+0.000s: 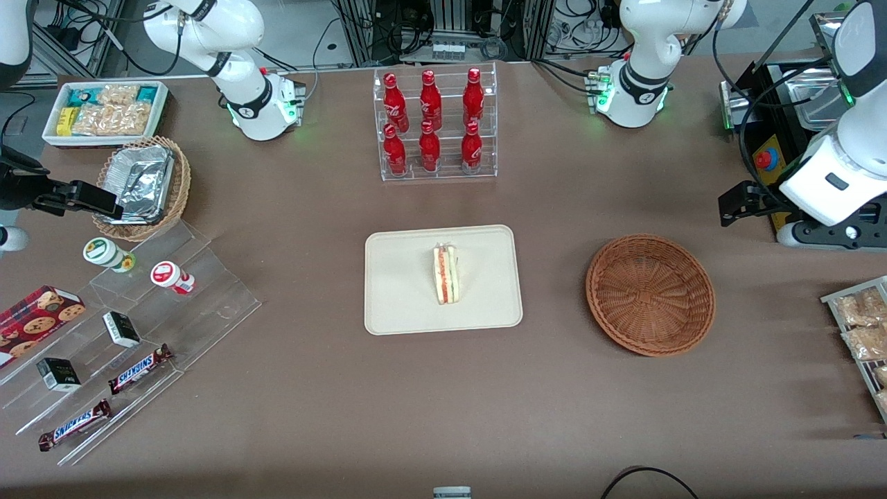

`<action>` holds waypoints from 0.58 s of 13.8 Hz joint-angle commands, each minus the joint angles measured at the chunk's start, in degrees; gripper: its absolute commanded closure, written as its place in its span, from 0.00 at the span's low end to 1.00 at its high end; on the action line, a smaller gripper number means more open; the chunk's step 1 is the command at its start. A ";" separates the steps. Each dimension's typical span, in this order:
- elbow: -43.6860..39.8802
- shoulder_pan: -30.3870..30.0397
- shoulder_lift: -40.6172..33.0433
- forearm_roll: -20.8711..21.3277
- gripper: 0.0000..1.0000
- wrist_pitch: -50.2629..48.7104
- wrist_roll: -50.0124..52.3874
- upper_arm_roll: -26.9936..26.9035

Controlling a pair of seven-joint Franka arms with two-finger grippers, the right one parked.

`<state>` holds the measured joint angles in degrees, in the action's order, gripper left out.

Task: Place sandwich from basket to tray

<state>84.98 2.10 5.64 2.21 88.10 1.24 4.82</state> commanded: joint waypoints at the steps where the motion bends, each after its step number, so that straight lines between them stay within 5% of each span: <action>1: -0.43 -0.43 -1.07 -0.45 0.00 1.11 -1.32 0.10; 8: 4.67 -1.84 -7.58 -0.80 0.00 -3.18 -1.33 0.02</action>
<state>88.00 0.51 -0.05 2.21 86.33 0.33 4.57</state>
